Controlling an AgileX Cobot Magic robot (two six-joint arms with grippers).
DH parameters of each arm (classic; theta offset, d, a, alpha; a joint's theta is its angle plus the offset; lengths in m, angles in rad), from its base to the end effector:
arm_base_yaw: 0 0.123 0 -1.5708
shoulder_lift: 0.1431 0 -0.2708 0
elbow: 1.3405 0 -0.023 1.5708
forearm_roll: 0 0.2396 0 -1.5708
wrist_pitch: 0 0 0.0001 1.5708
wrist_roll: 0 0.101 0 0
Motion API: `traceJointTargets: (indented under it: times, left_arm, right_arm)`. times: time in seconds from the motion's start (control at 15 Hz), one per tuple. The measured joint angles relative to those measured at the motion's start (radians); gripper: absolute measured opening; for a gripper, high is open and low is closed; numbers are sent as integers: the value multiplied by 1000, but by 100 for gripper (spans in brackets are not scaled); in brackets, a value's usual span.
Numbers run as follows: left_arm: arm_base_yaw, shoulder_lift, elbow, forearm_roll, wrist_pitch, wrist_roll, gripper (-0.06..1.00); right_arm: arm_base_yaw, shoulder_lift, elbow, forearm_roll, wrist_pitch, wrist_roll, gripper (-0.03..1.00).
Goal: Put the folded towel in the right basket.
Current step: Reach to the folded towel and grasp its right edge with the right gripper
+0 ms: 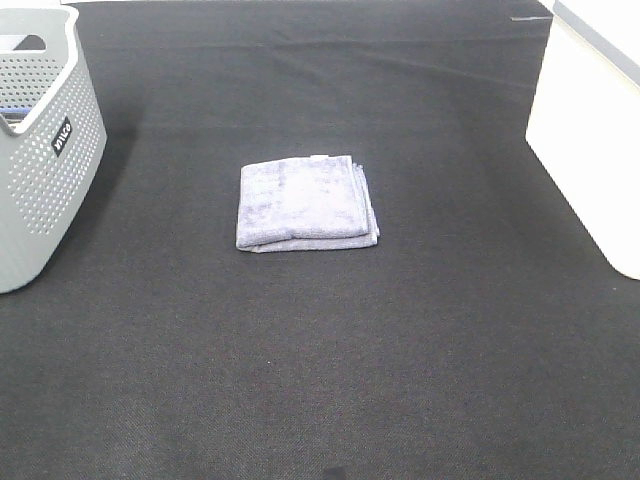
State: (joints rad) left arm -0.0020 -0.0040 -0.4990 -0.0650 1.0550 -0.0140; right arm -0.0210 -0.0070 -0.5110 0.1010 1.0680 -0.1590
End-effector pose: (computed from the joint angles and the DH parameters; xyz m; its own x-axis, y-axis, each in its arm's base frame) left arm 0.0082 -0.0057 0.2678 -0.4494 -0.0451 -0.8922 0.0319 0.9973 -0.0665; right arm 0.0059 0.0088 0.2702 -0.4353 -0.1004 -0.8947 -0.1067 0.9925 -0.0595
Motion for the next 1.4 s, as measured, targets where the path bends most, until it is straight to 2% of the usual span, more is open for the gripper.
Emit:
traceJointTargets:
  times: [1.27,1.4]
  left_arm:
    - [0,0,0,0,0,0,97]
    - [0,0,0,0,0,0,97]
  right_arm:
    - [0,7,-1,0,-2,1,72]
    - [0,95,-15,0,-51,1,72]
